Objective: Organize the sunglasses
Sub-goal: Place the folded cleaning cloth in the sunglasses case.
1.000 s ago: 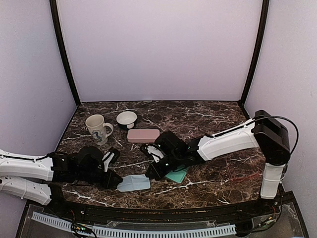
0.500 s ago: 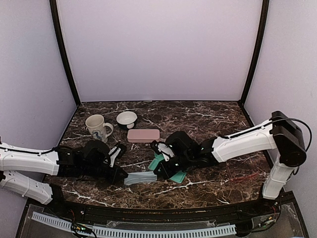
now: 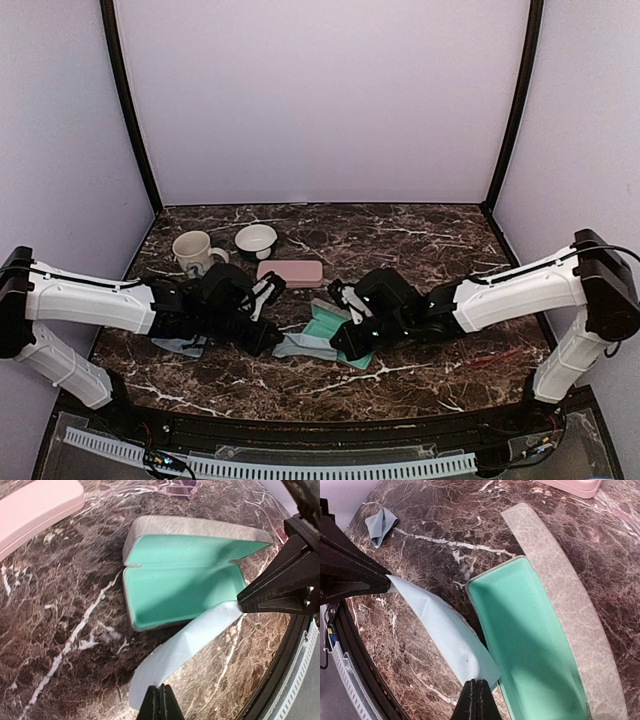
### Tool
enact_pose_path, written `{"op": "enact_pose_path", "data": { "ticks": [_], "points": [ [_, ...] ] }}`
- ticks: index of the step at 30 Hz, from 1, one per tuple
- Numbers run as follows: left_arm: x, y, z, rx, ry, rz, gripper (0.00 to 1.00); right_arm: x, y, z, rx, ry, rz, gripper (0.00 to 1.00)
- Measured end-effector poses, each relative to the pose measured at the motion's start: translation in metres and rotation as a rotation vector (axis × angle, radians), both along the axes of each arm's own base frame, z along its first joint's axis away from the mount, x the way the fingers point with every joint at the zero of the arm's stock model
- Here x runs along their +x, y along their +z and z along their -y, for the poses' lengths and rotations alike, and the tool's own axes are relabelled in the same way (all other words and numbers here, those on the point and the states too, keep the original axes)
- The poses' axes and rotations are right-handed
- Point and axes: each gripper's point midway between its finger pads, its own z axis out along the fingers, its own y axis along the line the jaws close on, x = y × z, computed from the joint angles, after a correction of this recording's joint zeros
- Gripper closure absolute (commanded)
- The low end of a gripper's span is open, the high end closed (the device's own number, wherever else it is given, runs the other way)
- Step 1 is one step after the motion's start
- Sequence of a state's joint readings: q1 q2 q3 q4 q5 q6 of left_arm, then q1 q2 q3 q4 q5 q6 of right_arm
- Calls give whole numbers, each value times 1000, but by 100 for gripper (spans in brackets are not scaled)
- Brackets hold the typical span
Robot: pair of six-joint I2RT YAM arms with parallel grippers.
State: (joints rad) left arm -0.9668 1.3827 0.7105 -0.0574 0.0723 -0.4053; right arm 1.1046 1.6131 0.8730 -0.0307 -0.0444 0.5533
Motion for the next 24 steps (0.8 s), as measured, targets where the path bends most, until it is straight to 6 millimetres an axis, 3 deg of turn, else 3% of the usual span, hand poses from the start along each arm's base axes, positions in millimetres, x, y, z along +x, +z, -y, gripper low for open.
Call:
{"op": "enact_pose_path", "data": {
  "ticks": [5, 14, 24],
  "points": [
    [4, 7, 11, -16, -28, 14, 100, -1, 4, 13, 4, -41, 3, 100],
    [4, -7, 20, 11, -68, -7, 100, -1, 4, 30, 16, -116, -7, 100],
    [11, -5, 34, -5, -94, 5, 100, 1, 1, 39, 3, -184, -10, 100]
  ]
}}
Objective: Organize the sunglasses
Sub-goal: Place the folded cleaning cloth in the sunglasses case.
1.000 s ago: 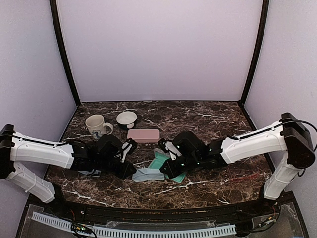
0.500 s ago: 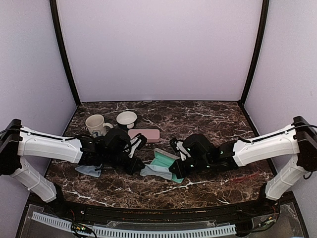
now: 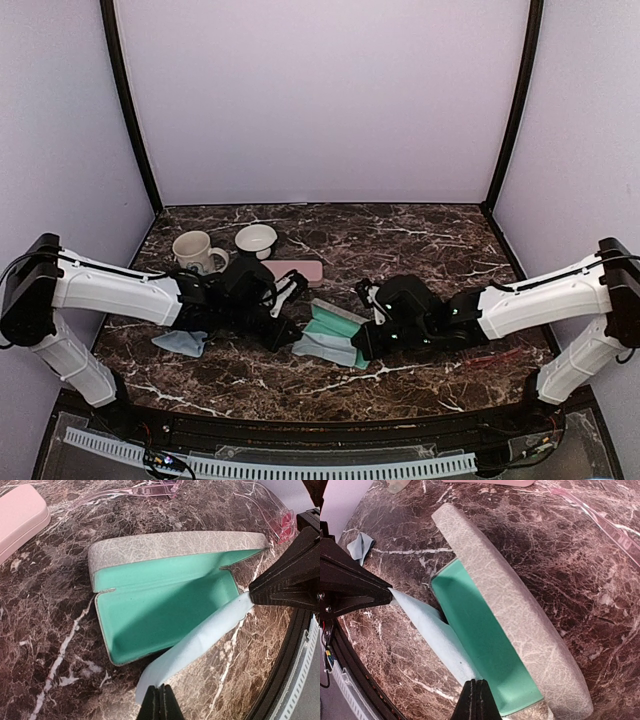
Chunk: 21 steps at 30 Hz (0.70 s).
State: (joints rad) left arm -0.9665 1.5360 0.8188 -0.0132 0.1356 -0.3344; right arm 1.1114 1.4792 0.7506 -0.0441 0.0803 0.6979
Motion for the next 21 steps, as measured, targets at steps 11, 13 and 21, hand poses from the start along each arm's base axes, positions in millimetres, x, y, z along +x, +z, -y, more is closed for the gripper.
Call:
{"op": "enact_pose_path", "data": {
  "ticks": [11, 13, 21],
  "points": [
    [13, -5, 19, 12, -24, 19, 100, 5, -8, 17, -68, -74, 7, 100],
    [16, -7, 21, 17, -25, 20, 100, 6, -9, 20, -78, -82, 7, 100],
    [20, -8, 26, 19, -32, 33, 100, 6, -11, 22, -100, -91, 24, 100]
  ]
}}
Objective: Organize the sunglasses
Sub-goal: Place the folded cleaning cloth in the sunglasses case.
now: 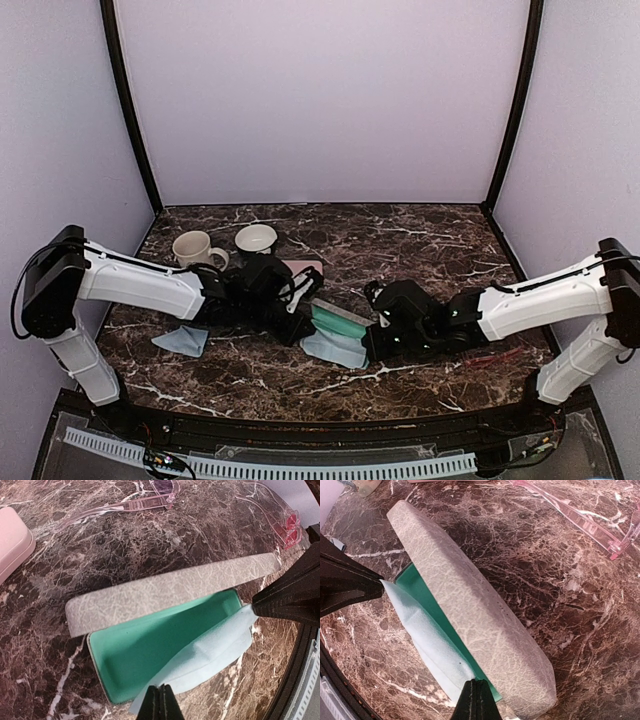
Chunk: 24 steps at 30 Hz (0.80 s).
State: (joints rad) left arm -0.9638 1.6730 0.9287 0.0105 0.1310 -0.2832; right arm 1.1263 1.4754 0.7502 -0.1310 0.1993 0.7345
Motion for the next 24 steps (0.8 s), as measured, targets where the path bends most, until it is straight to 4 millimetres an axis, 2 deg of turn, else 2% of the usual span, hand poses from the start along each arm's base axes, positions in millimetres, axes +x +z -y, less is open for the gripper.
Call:
{"op": "enact_pose_path", "data": {
  "ticks": [11, 24],
  "points": [
    [6, -8, 4, 14, 1, 16, 100, -1, -11, 3, -80, -5, 26, 100],
    [12, -11, 7, 15, 9, 38, 100, 2, -12, 4, -128, -23, 70, 100]
  ]
}}
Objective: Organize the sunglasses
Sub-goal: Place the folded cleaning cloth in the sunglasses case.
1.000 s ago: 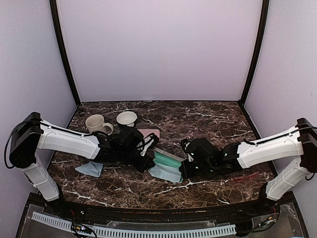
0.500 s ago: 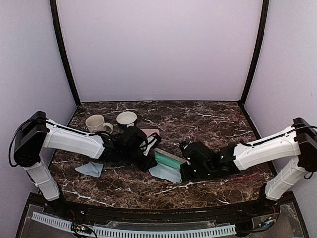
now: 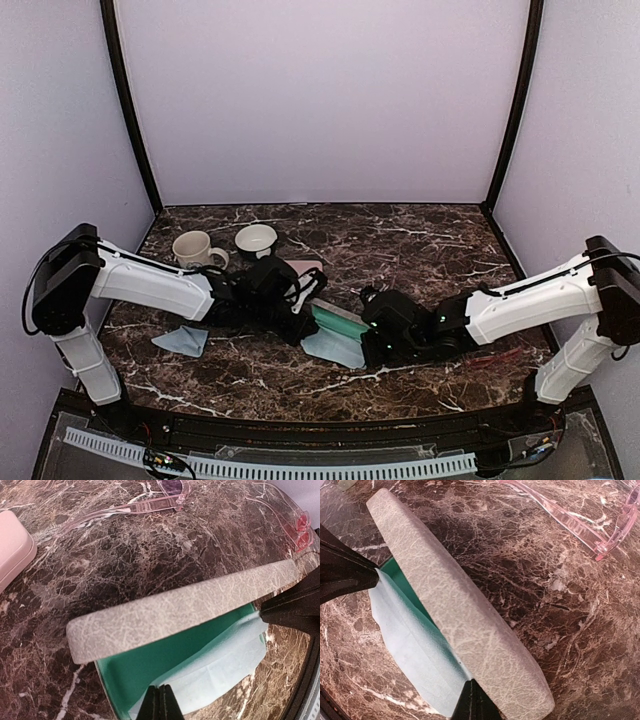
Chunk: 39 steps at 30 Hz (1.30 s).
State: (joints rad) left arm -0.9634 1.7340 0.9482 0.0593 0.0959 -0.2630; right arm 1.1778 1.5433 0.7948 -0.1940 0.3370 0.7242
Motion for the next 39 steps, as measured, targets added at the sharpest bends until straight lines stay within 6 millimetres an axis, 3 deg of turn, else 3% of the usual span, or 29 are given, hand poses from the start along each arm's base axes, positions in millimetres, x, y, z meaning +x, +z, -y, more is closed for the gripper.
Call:
{"op": "enact_pose_path", "data": {
  "ticks": [22, 39],
  "points": [
    [11, -10, 4, 30, 8, 37, 100, 3, -3, 2, -50, -30, 30, 100],
    [20, 1, 13, -12, -3, 100, 100, 4, -11, 4, -85, -54, 43, 100]
  ]
}}
